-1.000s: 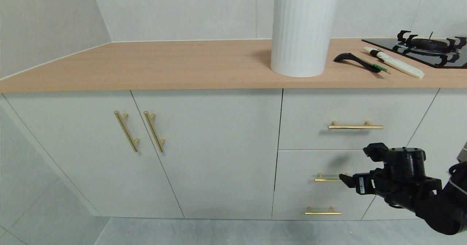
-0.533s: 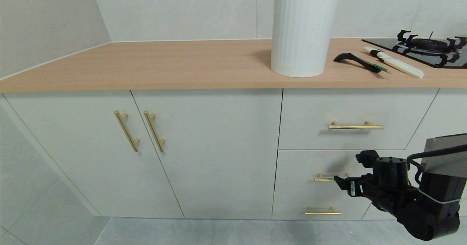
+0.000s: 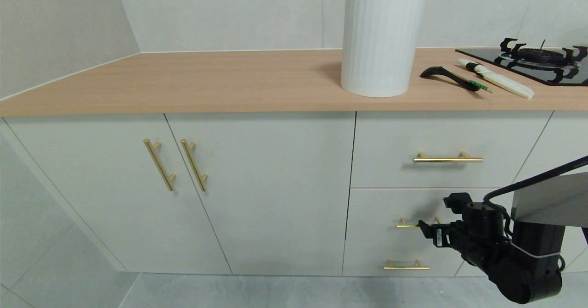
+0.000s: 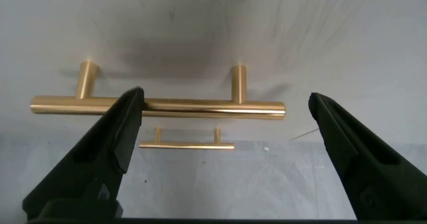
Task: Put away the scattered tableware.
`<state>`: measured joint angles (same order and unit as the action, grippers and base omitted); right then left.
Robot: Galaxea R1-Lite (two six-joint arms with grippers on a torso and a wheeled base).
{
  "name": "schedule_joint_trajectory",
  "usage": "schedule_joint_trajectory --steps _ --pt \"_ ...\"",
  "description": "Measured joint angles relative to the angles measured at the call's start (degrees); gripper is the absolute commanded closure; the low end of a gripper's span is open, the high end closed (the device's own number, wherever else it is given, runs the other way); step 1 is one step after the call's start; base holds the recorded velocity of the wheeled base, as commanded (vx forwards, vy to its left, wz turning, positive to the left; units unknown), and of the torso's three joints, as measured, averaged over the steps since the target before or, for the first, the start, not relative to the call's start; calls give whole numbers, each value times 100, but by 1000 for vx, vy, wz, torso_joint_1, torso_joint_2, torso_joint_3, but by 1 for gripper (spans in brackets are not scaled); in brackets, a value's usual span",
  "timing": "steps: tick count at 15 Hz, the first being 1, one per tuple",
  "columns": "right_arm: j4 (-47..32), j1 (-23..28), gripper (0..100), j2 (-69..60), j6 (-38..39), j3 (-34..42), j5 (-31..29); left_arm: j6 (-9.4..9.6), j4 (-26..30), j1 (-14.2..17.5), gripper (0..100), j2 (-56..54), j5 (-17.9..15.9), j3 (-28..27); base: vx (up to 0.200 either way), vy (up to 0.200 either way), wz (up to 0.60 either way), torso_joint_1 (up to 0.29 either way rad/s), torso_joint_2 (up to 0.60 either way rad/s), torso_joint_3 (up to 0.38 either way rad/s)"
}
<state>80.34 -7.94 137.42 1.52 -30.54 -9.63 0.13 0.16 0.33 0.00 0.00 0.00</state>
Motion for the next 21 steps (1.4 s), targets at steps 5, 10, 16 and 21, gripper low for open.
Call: schedule_joint_trajectory --steps 5,10,16,21 --pt "16 0 0 174 4 -116 -49 2 0 0 0 0 0 0 0 0 0 0 0 0" --pt "18 11 0 201 6 -80 -46 2 0 0 0 0 0 0 0 0 0 0 0 0" --pt "-59 13 0 199 -11 -9 -46 2 2 0 0 0 0 0 0 0 0 0 0 0" --pt "-958 52 0 -388 -41 356 189 5 0 0 0 0 0 0 0 0 0 0 0 0"
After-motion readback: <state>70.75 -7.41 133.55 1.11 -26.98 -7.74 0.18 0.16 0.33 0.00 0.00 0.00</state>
